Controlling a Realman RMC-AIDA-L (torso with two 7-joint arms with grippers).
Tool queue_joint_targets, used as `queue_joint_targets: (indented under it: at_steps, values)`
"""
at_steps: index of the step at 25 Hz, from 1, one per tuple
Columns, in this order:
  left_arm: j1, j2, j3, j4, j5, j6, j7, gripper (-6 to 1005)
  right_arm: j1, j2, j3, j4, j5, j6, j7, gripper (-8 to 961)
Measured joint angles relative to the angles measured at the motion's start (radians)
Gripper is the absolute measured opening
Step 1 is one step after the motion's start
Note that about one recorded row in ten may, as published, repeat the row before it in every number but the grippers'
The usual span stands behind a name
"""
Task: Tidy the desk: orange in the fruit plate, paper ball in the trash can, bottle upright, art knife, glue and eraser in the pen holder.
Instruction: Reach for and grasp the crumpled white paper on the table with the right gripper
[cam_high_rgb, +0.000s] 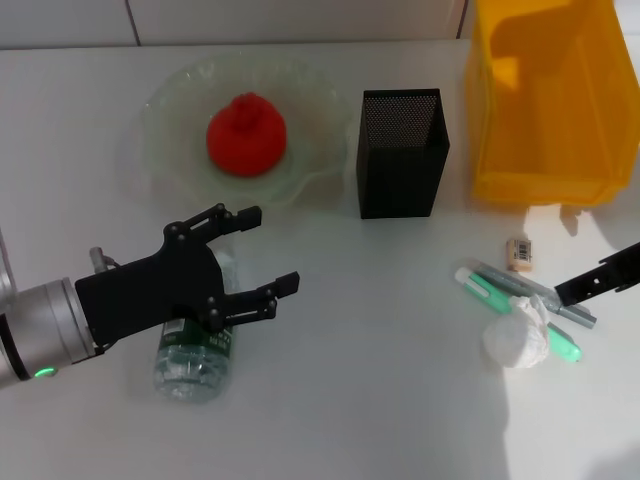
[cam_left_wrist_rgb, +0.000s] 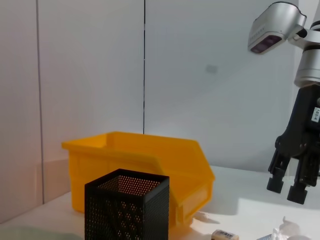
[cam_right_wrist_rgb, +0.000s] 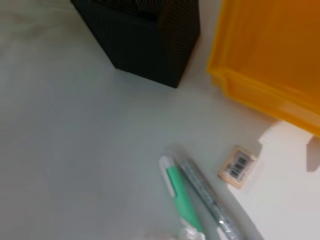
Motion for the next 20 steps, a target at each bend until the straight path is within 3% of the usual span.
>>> queue_joint_targets:
  at_steps: [9, 20]
  values:
    - [0.002, 0.004, 0.008, 0.003, 0.0, 0.006, 0.0, 870, 0.011, -0.002, -0.116, 0.129, 0.063, 0.111, 0.023, 798]
    - [-0.005, -0.004, 0.032, 0.021, 0.04, 0.006, 0.0, 869, 0.052, -0.002, -0.171, 0.208, 0.065, 0.151, 0.038, 797]
